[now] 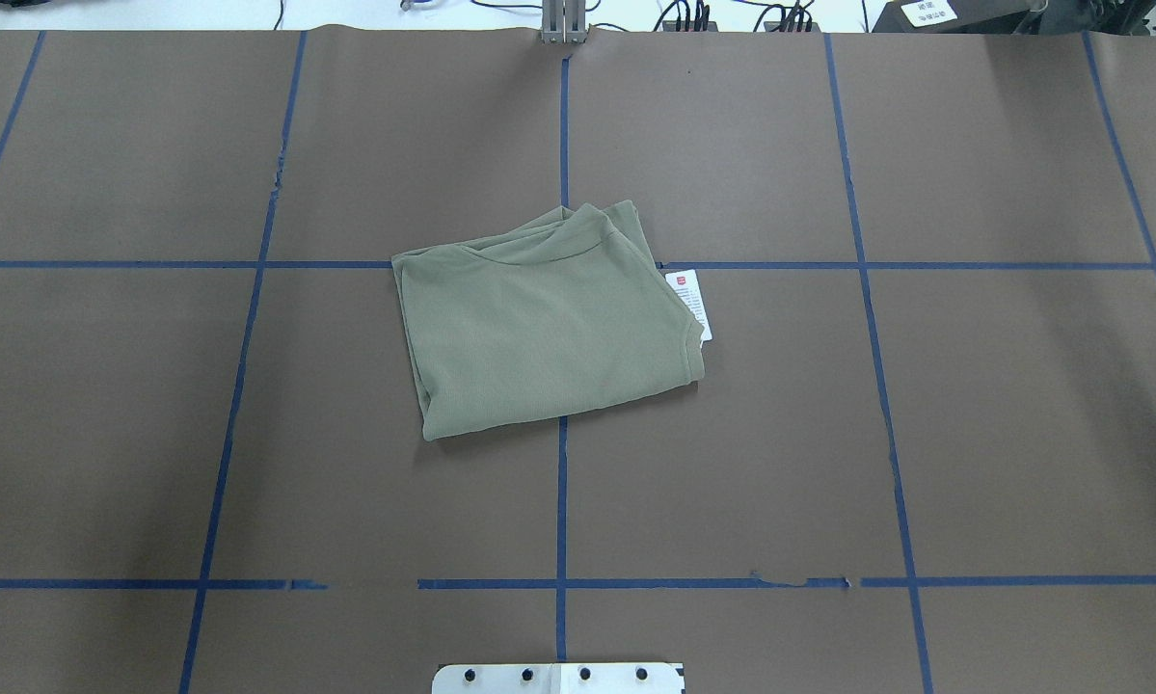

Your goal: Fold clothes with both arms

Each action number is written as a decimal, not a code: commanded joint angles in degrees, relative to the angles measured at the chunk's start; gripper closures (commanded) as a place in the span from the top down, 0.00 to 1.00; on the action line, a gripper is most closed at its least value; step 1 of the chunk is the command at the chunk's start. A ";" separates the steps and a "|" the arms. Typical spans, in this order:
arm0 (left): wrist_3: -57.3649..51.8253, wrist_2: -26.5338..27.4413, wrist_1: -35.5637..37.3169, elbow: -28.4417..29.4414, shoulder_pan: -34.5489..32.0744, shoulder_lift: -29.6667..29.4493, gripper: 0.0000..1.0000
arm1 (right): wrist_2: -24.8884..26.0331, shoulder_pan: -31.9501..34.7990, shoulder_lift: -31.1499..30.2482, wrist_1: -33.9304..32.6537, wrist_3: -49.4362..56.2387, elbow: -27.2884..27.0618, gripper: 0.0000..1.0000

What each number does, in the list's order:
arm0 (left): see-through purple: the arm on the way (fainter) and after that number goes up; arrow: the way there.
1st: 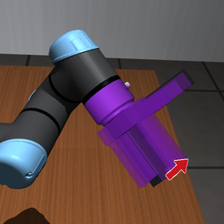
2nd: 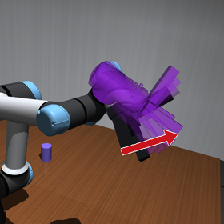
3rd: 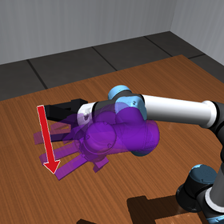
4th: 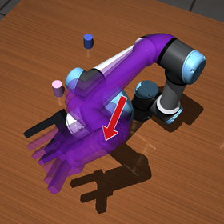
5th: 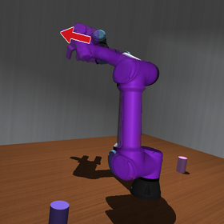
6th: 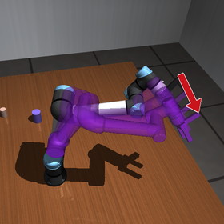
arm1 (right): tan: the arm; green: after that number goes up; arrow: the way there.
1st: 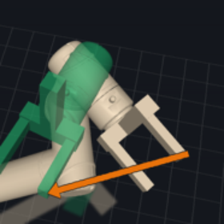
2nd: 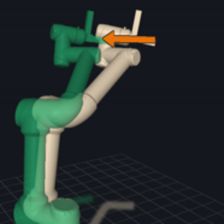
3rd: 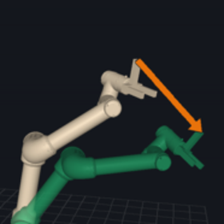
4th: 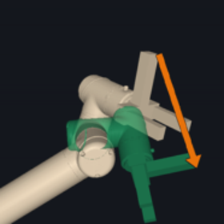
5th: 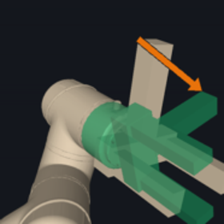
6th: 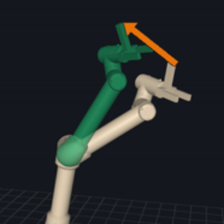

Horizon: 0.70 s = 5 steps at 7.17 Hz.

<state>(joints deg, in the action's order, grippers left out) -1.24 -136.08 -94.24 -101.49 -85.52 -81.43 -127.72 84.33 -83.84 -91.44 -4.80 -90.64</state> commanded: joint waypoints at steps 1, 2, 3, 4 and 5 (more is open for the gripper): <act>-2.79 0.28 4.83 -0.12 -3.77 -0.39 1.00 | 1.78 -0.13 -1.86 -1.46 -0.30 -1.99 1.00; -2.89 0.81 6.08 -0.38 -3.95 -0.57 1.00 | 1.78 -0.13 -1.86 -1.46 -0.39 -1.73 1.00; -2.80 0.64 6.26 -0.29 -4.04 -0.49 1.00 | 1.69 -0.13 -2.12 -1.46 -0.39 -1.73 1.00; -2.28 0.64 6.18 -0.55 -4.04 -0.92 1.00 | 1.69 -0.13 -2.29 -1.46 -0.39 -1.82 1.00; -2.19 0.38 5.91 -0.73 -4.04 -0.93 1.00 | 1.60 -0.13 -2.30 -1.46 -0.30 -2.08 1.00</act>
<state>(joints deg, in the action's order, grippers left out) -3.66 -135.50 -88.22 -101.99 -89.51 -82.20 -126.05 84.20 -86.03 -92.90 -5.16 -92.51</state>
